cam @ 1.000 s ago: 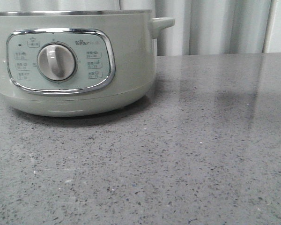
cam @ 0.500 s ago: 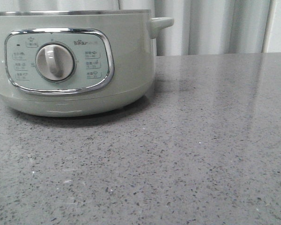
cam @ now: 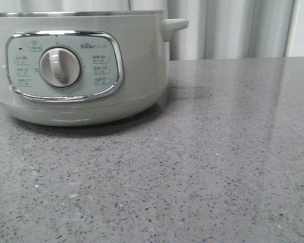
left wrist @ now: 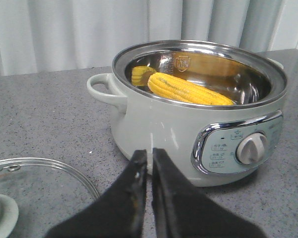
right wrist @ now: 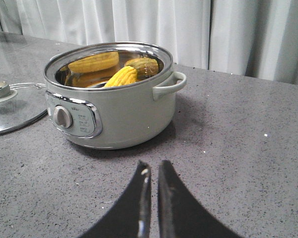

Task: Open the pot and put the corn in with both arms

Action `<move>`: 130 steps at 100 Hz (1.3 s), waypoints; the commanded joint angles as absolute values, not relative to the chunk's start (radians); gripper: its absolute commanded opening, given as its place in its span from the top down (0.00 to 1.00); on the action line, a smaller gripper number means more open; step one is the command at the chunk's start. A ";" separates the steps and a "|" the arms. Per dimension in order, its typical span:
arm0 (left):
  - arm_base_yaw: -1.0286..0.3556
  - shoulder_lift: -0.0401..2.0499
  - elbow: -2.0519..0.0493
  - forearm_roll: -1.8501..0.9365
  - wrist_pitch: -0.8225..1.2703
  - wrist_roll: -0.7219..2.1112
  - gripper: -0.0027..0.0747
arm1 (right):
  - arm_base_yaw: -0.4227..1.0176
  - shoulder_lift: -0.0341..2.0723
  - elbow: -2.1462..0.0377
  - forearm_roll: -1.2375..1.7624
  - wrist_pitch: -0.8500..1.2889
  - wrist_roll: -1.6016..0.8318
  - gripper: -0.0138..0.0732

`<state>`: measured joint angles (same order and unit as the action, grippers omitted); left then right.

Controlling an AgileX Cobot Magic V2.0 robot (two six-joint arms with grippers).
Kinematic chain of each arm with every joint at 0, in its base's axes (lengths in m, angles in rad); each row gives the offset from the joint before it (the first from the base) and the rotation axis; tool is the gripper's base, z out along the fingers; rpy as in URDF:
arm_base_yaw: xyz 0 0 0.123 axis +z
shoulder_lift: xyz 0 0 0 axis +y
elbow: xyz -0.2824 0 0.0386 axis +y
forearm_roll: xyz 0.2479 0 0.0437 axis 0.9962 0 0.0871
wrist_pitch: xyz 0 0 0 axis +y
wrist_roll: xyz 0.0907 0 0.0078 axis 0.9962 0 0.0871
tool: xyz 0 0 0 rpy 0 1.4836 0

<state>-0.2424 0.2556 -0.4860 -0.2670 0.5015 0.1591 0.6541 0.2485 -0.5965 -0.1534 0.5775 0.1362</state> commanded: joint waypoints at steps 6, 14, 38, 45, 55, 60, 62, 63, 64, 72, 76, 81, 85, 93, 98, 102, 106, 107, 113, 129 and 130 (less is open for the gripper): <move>-0.249 0.266 -0.511 -0.287 0.425 0.158 0.99 | 0.654 0.259 -0.621 -0.172 0.504 0.138 0.90; -0.249 0.266 -0.501 -0.287 0.413 0.158 0.99 | 0.654 0.259 -0.621 -0.172 0.504 0.138 0.90; -0.202 0.172 -0.346 -0.156 0.288 0.162 0.99 | 0.654 0.259 -0.621 -0.172 0.504 0.138 0.90; -0.165 0.104 -0.256 -0.142 0.228 0.162 0.99 | 0.654 0.259 -0.621 -0.172 0.504 0.138 0.90; -0.109 0.004 -0.133 -0.135 0.194 0.147 0.99 | 0.654 0.259 -0.621 -0.172 0.504 0.138 0.90; -0.082 -0.033 -0.085 -0.135 0.201 0.110 0.99 | 0.654 0.259 -0.621 -0.172 0.504 0.138 0.90; -0.076 -0.041 -0.068 -0.135 0.201 0.087 0.99 | 0.654 0.259 -0.621 -0.172 0.504 0.138 0.90; -0.072 -0.041 -0.062 -0.135 0.201 0.078 0.99 | 0.654 0.259 -0.621 -0.172 0.504 0.138 0.90; -0.069 -0.039 -0.052 -0.135 0.198 0.061 0.99 | 0.654 0.259 -0.621 -0.172 0.504 0.138 0.90; -0.054 -0.031 -0.016 -0.135 0.211 0.000 0.99 | 0.654 0.259 -0.621 -0.172 0.504 0.138 0.90; -0.052 -0.033 -0.003 -0.135 0.223 0.000 0.99 | 0.654 0.259 -0.621 -0.172 0.504 0.138 0.90; -0.052 -0.036 0.009 -0.127 0.231 0.000 0.99 | 0.654 0.259 -0.621 -0.172 0.504 0.138 0.90; -0.052 -0.036 0.018 -0.114 0.237 0.000 0.99 | 0.654 0.259 -0.621 -0.172 0.504 0.138 0.90; -0.052 -0.036 0.028 -0.097 0.274 0.000 0.99 | 0.654 0.259 -0.621 -0.172 0.504 0.138 0.90; -0.052 -0.036 0.028 -0.097 0.296 0.000 0.99 | 0.654 0.259 -0.621 -0.172 0.504 0.138 0.90; -0.052 -0.036 0.028 -0.099 0.296 0.000 0.99 | 0.654 0.259 -0.621 -0.172 0.504 0.138 0.90; -0.052 -0.036 0.028 -0.099 0.296 0.000 0.99 | 0.654 0.259 -0.621 -0.172 0.504 0.138 0.90; -0.052 -0.036 0.028 -0.099 0.296 0.000 0.99 | 0.654 0.259 -0.621 -0.172 0.504 0.138 0.90; -0.052 -0.036 0.028 -0.099 0.296 0.000 0.99 | 0.654 0.259 -0.621 -0.172 0.504 0.138 0.90; -0.052 -0.036 0.028 -0.099 0.296 0.000 0.99 | 0.654 0.259 -0.621 -0.172 0.504 0.138 0.90; -0.052 -0.036 0.028 -0.099 0.296 0.000 0.99 | 0.654 0.259 -0.621 -0.172 0.504 0.138 0.90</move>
